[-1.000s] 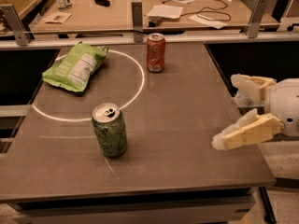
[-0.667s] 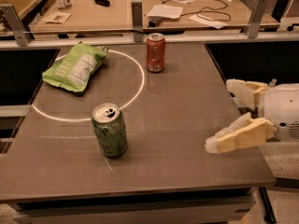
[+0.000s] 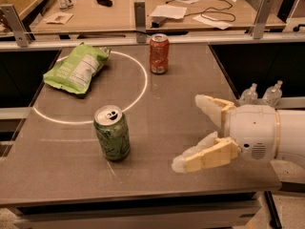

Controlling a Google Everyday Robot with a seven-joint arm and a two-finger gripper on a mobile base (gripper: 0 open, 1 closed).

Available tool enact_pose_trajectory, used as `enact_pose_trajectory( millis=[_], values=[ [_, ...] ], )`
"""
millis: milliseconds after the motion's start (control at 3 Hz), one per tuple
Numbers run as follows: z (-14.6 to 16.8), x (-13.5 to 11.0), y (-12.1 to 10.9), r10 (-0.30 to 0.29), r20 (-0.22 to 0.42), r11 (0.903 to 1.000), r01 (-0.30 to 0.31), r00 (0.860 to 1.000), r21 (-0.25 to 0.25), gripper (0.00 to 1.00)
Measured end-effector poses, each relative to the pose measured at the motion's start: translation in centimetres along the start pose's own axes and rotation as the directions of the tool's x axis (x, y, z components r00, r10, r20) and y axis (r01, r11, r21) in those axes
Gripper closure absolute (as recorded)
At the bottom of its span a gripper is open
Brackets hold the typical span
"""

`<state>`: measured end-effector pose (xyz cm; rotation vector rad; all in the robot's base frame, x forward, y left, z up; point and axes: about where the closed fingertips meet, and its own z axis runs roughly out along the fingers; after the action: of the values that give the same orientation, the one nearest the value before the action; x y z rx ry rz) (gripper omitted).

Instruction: Move green can near coke can

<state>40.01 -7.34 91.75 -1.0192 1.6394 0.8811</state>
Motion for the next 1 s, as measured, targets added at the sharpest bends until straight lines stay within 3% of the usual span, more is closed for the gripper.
enact_pose_trajectory(
  millis=[333,1000],
  values=[
    [3.2,-0.1,1.5,-0.051,0.062,0.9954,0.056,0.997,-0.078,0.00],
    [7.8,1.0,2.4,-0.092,0.086,0.9877,0.102,0.992,-0.118,0.00]
  ],
)
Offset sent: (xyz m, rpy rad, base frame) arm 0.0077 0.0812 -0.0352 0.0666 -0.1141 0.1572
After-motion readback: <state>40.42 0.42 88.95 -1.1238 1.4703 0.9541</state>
